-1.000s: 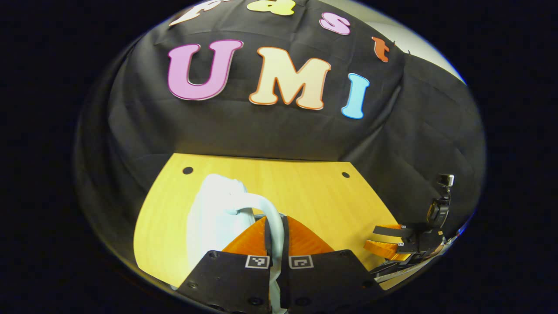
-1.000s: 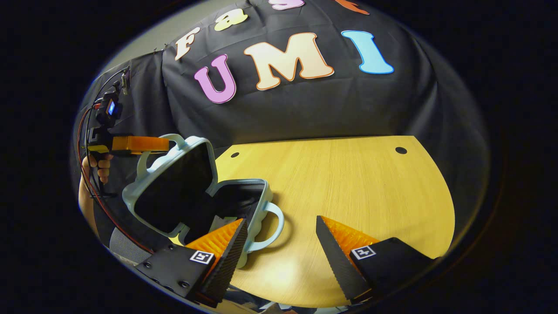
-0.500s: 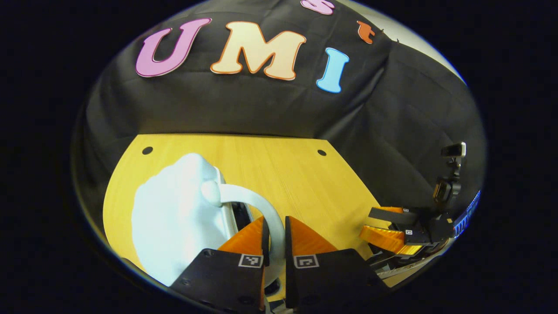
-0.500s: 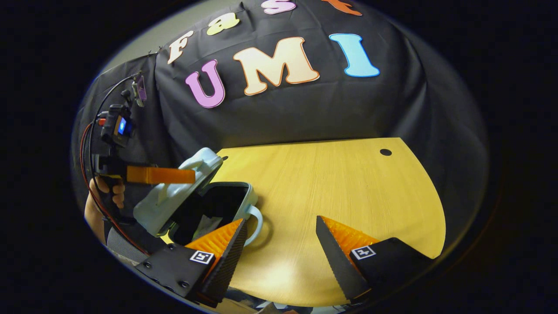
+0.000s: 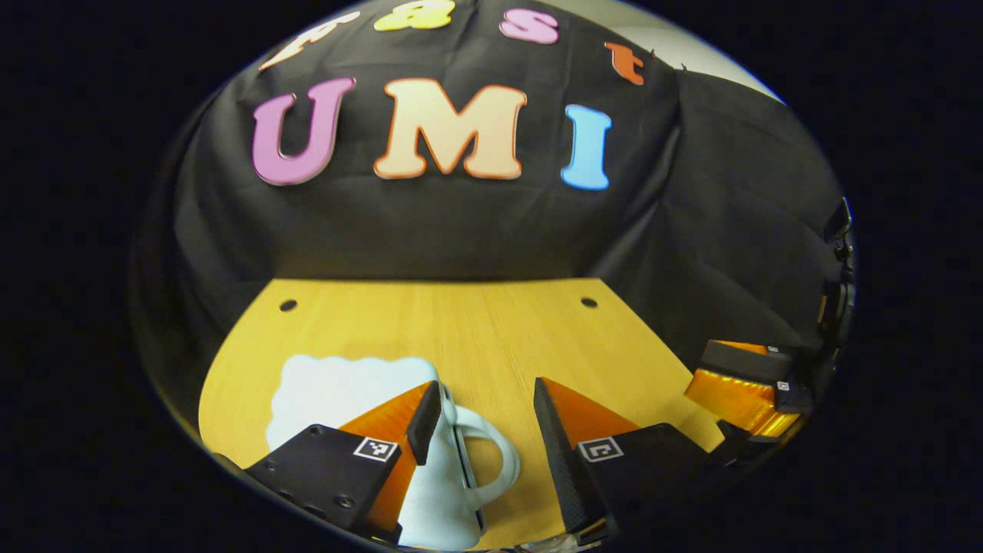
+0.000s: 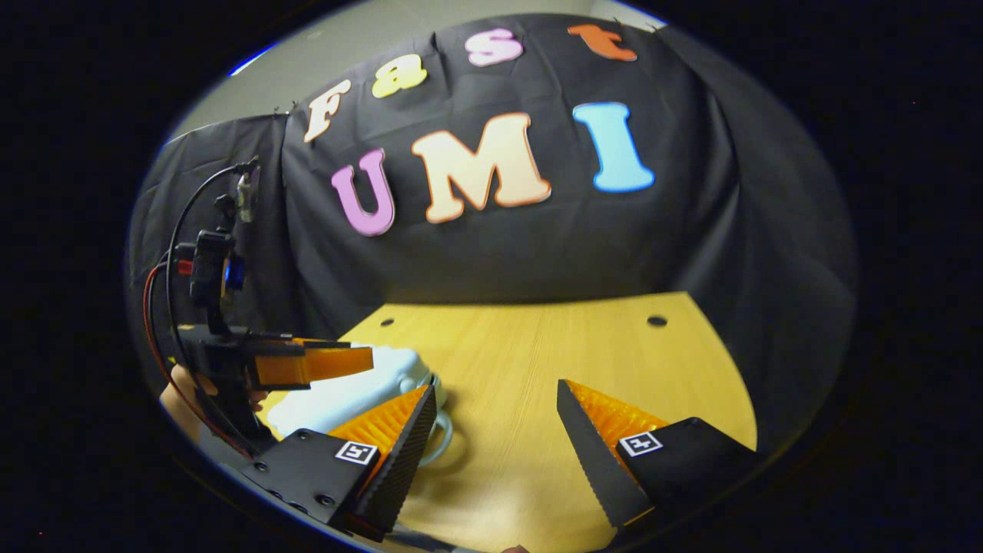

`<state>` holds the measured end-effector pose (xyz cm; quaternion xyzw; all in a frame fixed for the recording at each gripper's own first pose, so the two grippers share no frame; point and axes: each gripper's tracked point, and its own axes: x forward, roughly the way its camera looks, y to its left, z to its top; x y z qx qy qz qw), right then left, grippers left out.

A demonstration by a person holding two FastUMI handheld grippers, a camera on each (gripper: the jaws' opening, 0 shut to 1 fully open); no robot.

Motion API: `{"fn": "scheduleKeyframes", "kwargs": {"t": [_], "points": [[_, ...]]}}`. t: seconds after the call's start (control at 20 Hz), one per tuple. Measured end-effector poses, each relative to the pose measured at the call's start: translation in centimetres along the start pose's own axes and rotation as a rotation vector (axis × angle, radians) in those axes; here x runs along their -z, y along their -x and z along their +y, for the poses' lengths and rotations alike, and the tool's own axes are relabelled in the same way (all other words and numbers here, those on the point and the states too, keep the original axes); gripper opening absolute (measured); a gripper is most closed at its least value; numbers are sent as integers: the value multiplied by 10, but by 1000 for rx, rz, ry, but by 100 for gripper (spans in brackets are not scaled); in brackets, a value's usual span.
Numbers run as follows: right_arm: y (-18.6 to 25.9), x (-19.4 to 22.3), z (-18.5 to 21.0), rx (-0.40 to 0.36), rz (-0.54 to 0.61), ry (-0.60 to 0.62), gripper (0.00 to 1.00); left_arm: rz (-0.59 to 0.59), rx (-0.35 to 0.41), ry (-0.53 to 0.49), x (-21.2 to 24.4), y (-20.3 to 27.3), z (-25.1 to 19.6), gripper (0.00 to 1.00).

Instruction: First open the suitcase, pack the skin care products into it, and then close the suitcase.

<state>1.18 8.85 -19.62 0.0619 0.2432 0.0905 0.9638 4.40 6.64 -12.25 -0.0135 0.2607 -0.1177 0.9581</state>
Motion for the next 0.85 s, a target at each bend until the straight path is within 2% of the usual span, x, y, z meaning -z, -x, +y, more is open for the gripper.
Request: {"fn": "scheduleKeyframes", "kwargs": {"t": [0.1,0.25,0.4,0.5,0.65,0.7,0.75,0.85], "points": [[7,-47,-6,19,-145,23,98,-165,-115,-10,-37,13,5,74],[19,-94,-14,56,-277,21,97,-307,-238,-40,-66,40,3,86],[32,-128,-15,91,-390,26,97,-417,-211,-91,-99,57,-20,90],[40,-143,-13,134,-437,48,97,-424,-163,-110,-108,63,-33,94],[60,-158,-4,171,-480,78,97,-444,-112,-110,-120,67,-41,94],[65,-163,-4,191,-497,94,97,-440,-92,-110,-120,69,-44,98],[71,-166,-4,207,-509,104,97,-444,-76,-119,-122,71,-46,94],[79,-164,3,222,-514,108,94,-450,-77,-145,-121,72,-43,98]]}}
